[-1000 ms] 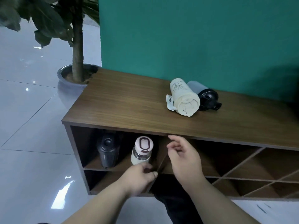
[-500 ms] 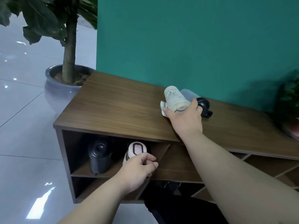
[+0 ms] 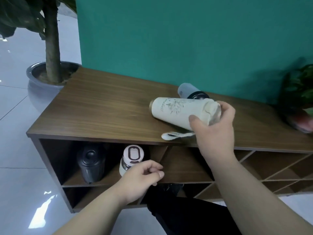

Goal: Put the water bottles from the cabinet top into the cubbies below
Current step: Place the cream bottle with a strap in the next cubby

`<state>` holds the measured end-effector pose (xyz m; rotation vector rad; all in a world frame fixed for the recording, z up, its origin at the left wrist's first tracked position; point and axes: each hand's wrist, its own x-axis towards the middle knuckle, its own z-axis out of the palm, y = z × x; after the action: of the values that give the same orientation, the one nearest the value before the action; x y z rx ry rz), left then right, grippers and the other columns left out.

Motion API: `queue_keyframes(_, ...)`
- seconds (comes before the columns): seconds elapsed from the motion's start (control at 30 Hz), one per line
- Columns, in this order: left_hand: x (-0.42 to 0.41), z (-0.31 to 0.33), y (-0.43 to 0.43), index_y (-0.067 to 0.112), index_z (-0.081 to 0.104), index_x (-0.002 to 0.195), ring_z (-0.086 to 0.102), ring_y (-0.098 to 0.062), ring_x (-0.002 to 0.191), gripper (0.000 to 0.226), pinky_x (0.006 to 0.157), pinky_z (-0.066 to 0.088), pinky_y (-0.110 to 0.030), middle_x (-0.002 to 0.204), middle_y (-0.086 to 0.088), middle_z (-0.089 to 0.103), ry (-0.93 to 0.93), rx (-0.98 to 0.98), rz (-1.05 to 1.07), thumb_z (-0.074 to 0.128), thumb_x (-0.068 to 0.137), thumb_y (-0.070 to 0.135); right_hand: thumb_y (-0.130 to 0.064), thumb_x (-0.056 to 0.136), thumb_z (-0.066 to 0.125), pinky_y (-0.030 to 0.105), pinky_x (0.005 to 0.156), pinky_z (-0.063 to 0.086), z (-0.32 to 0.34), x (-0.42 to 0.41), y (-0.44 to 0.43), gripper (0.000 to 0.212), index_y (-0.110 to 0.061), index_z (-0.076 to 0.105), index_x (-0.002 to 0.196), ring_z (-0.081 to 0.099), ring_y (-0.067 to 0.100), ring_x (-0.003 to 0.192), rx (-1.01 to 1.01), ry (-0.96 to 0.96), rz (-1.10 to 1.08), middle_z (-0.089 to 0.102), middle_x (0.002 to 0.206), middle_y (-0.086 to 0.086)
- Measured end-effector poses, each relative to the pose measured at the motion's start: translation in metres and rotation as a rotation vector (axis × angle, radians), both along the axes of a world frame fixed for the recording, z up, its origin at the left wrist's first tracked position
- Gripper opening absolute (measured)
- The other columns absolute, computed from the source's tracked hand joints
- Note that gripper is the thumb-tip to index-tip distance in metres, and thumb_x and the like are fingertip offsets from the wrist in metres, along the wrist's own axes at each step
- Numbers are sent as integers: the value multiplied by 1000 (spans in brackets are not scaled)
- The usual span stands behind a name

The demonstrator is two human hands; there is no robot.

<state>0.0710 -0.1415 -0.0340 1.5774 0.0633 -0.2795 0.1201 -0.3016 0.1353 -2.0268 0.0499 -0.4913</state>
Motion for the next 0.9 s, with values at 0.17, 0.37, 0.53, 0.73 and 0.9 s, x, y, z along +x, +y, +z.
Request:
queue_keyframes(0.17,-11,4,-17,33,73,110,67,-12,84,48,90,57,-37,99,11,78,-33,-34,19,77,63,45,-49,61,75,16,74,47,13,-63,-67,72,-55,43,125,61,-12,98,-70,-3,168,60,109,-39)
queue_keyframes(0.37,-11,-15,-72,41,49,138,70,3,101,77,92,57,-23,128,15,66,-44,110,-26,86,74,20,-62,51,73,16,84,48,-17,-71,-127,89,-49,46,134,61,-2,108,-339,173,252,61,118,-29)
queue_keyframes(0.53,3,-41,-111,35,40,151,50,-4,132,90,115,43,-31,140,16,49,-68,440,-19,87,75,37,-54,64,81,35,110,40,-70,-29,-131,105,-32,29,153,43,13,136,-484,344,263,48,145,-11)
queue_keyframes(0.73,40,-86,-121,37,51,141,61,-13,124,89,102,57,-42,127,13,67,64,590,84,81,61,65,-62,64,75,28,108,34,-127,19,-114,106,-25,28,152,39,15,134,-565,452,307,49,140,-6)
queue_keyframes(0.9,75,-112,-123,41,62,128,68,0,108,54,92,61,-38,118,19,70,38,621,119,73,76,48,-64,51,72,24,97,42,-164,54,-94,78,-22,55,114,51,16,110,-613,336,291,59,107,-8)
